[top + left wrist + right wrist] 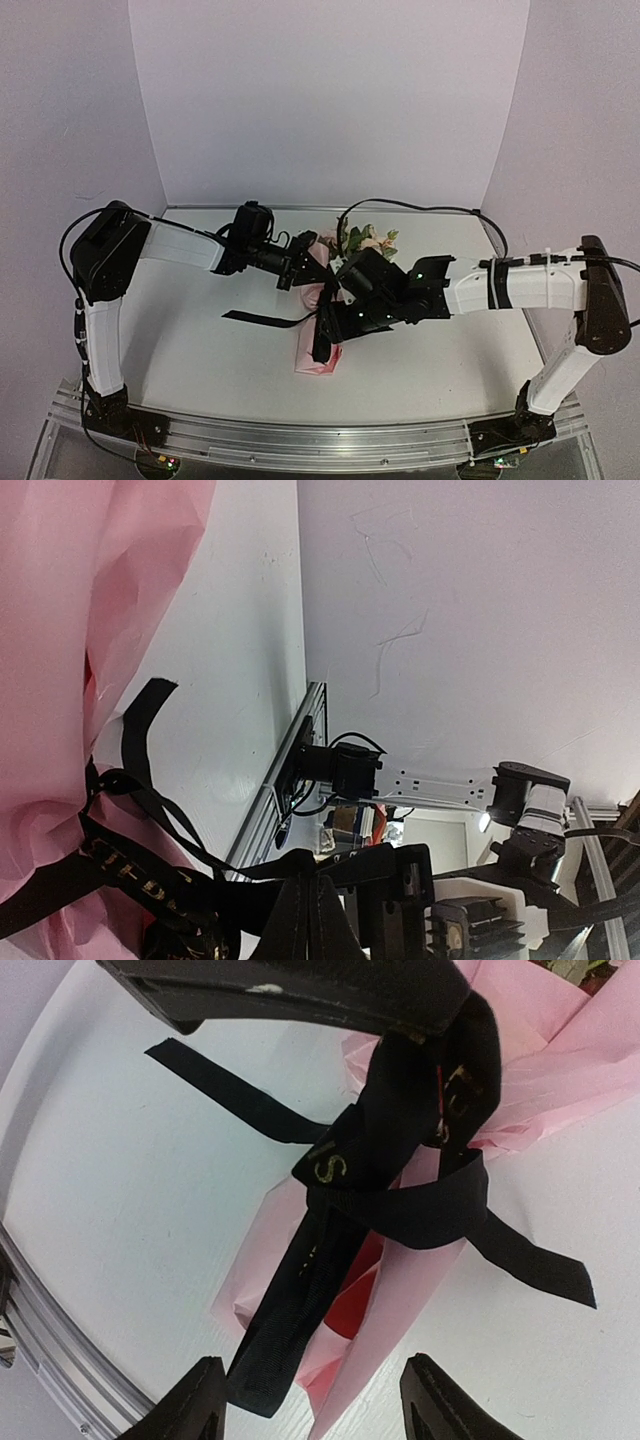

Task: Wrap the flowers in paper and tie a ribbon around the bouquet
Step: Tie the half-tied ribbon around the folded bouquet.

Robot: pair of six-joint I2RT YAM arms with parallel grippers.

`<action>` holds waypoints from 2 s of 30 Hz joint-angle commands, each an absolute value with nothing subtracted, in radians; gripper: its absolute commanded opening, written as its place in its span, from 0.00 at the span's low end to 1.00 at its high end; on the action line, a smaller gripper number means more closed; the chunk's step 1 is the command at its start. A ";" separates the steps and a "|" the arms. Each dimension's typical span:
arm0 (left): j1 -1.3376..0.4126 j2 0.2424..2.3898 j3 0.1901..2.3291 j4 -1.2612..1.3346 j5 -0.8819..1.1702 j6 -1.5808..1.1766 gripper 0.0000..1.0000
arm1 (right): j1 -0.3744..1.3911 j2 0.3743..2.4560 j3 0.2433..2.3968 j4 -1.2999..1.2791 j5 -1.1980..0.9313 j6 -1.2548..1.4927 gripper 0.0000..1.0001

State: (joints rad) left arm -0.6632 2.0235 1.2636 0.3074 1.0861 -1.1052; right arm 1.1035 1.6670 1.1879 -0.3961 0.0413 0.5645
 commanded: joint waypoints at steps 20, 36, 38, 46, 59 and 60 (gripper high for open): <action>-0.647 1.986 1.273 0.334 1.131 -1.075 0.00 | 1.115 1.856 1.345 -0.419 0.083 0.519 0.42; -0.612 1.945 1.212 0.276 1.072 -0.988 0.00 | 1.084 1.724 1.347 -0.504 0.127 0.535 0.05; -0.607 1.942 1.202 0.278 1.068 -0.984 0.00 | 1.074 1.714 1.349 -0.526 0.129 0.532 0.04; -0.582 1.920 1.167 0.270 1.034 -0.957 0.00 | 1.040 1.706 1.369 -0.639 0.132 0.469 0.00; -0.552 1.875 1.061 0.199 0.886 -0.882 0.00 | 0.993 1.741 1.326 -0.672 0.144 0.336 0.00; -0.550 1.876 1.058 0.197 0.881 -0.880 0.00 | 0.987 1.744 1.329 -0.672 0.138 0.329 0.00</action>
